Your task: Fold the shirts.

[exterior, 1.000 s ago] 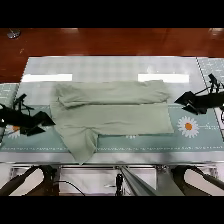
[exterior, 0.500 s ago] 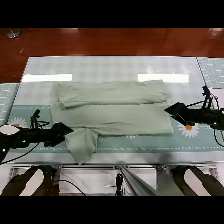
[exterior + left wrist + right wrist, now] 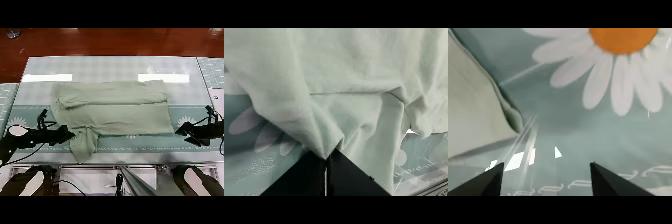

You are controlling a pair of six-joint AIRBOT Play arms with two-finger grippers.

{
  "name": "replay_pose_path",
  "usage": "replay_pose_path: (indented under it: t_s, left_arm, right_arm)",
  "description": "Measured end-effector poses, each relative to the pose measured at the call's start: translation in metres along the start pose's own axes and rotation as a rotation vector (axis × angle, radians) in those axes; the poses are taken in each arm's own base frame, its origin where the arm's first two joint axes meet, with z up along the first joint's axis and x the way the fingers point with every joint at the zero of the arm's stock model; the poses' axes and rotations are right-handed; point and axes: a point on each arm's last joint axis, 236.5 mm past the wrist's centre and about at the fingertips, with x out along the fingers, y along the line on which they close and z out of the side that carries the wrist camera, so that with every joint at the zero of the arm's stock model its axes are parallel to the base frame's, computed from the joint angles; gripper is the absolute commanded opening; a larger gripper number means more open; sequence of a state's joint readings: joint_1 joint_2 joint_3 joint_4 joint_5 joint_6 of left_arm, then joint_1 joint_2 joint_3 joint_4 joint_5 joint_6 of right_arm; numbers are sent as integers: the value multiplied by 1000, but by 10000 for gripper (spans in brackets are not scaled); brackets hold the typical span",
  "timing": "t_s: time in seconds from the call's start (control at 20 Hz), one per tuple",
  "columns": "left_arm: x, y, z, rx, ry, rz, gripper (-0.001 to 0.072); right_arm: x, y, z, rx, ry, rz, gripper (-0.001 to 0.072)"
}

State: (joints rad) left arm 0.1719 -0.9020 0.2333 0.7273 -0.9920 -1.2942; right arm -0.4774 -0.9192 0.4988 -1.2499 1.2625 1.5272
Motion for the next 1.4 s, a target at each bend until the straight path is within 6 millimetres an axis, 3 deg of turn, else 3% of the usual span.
replay_pose_path:
  t_s: [0.25,0.55,0.6,0.65,0.7,0.75,0.9,1.0,1.2,1.4]
  left_arm:
    - [0,-1,0,4,-2,-3,22]
    - [1,-1,0,2,-2,-3,22]
    - [1,-1,0,1,-2,-3,22]
    - [1,-1,0,1,-2,-3,22]
    - [1,-1,0,1,-2,-3,22]
    - [1,-1,0,1,-2,-3,22]
    - [-2,-5,3,6,-3,-10,22]
    - [-11,-14,12,29,-13,-27,22]
    - [-43,-41,58,91,-115,-57,22]
    - [-67,-64,117,131,-224,-58,22]
  right_arm:
    - [20,21,-7,-47,60,32,619]
    - [33,55,19,-29,51,145,609]
    - [34,59,24,-20,49,162,551]
    - [36,63,28,-18,48,175,389]
    - [40,67,31,-22,47,184,164]
    - [43,69,31,-38,52,183,30]
    - [43,84,31,-110,67,207,30]
    - [32,91,43,-159,44,204,30]
    - [-8,111,87,-241,-65,203,30]
    - [-44,150,133,-257,-165,283,30]
